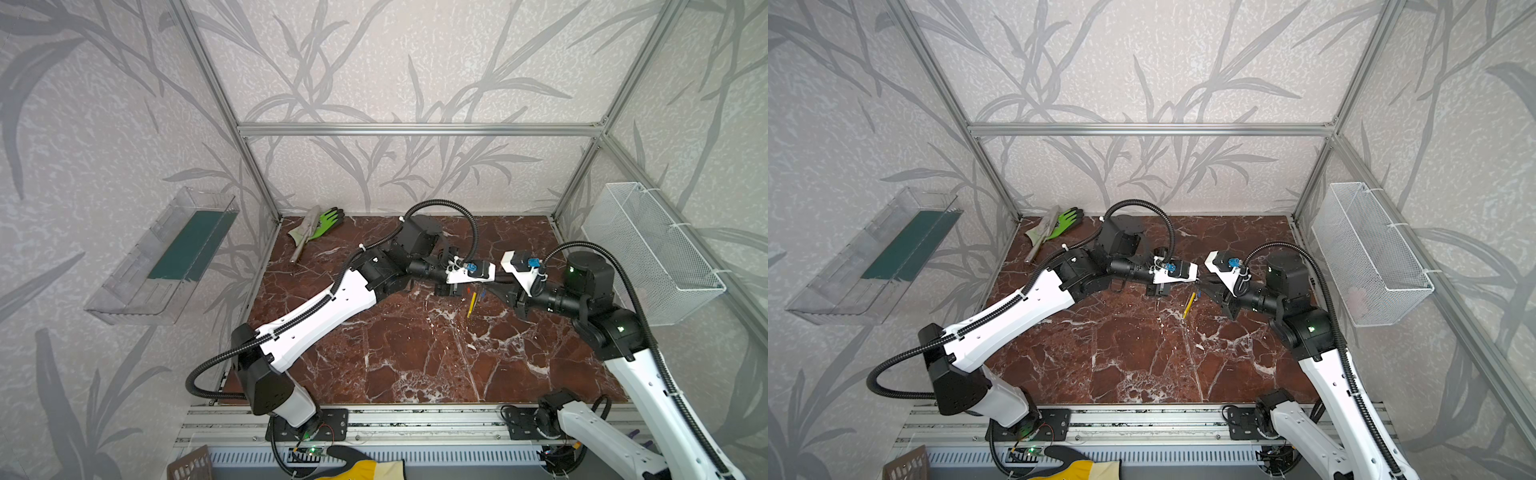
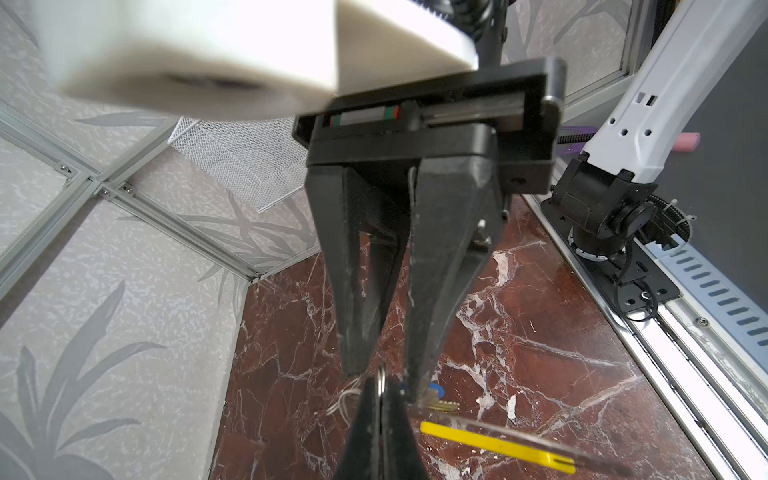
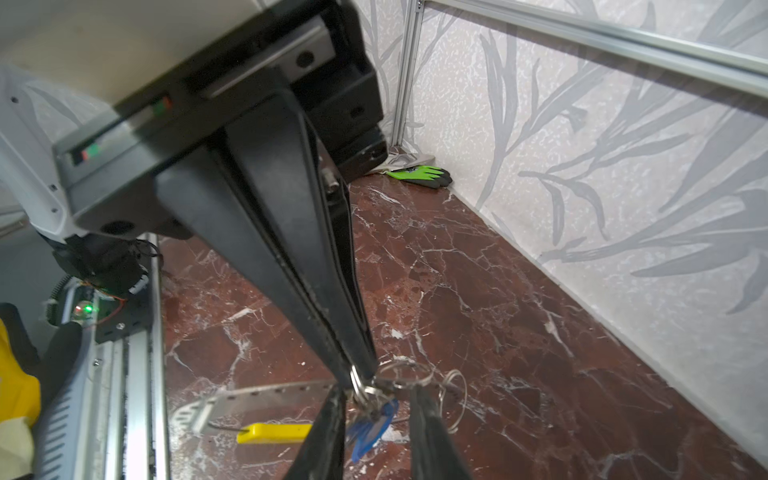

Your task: Put the keys on the keyring

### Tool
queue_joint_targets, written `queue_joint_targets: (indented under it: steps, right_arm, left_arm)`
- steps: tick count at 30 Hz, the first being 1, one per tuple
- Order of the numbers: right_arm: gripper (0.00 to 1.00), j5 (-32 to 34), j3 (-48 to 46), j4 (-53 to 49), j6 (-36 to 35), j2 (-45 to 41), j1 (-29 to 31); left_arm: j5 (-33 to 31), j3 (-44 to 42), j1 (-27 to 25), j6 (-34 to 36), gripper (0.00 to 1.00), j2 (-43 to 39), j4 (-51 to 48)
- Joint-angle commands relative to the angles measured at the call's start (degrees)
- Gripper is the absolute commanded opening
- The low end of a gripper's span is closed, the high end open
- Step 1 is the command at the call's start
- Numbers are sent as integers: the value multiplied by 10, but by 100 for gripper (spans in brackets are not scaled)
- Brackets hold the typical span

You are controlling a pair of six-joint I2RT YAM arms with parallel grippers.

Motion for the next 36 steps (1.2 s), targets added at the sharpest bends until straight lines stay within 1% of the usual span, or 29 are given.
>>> queue_joint_targets:
  steps: [1, 4, 9, 15, 18, 25, 31, 36]
  right_arm:
    - [39, 67, -20, 26, 8, -40, -1]
    - [41, 89, -46, 42, 27, -74, -1]
    - [42, 75, -80, 86, 59, -105, -1]
    - [42, 58, -84, 112, 74, -91, -1]
    - [43, 50, -89, 144, 88, -78, -1]
    - [42, 10, -96, 213, 120, -47, 0]
    - [40, 17, -95, 223, 118, -37, 0]
    - [39, 23, -101, 248, 124, -34, 0]
  left_arm:
    - [28, -39, 14, -63, 0, -19, 100]
    - [57, -78, 30, -149, 0, -33, 209]
    - [91, -118, 46, -258, 0, -38, 340]
    - [108, -140, 49, -323, 0, -39, 412]
    - [107, -151, 49, -346, 0, -40, 440]
    - [98, -160, 47, -363, 0, -38, 465]
    - [103, -163, 46, -373, 0, -37, 484]
    - [107, -160, 46, -372, 0, -32, 480]
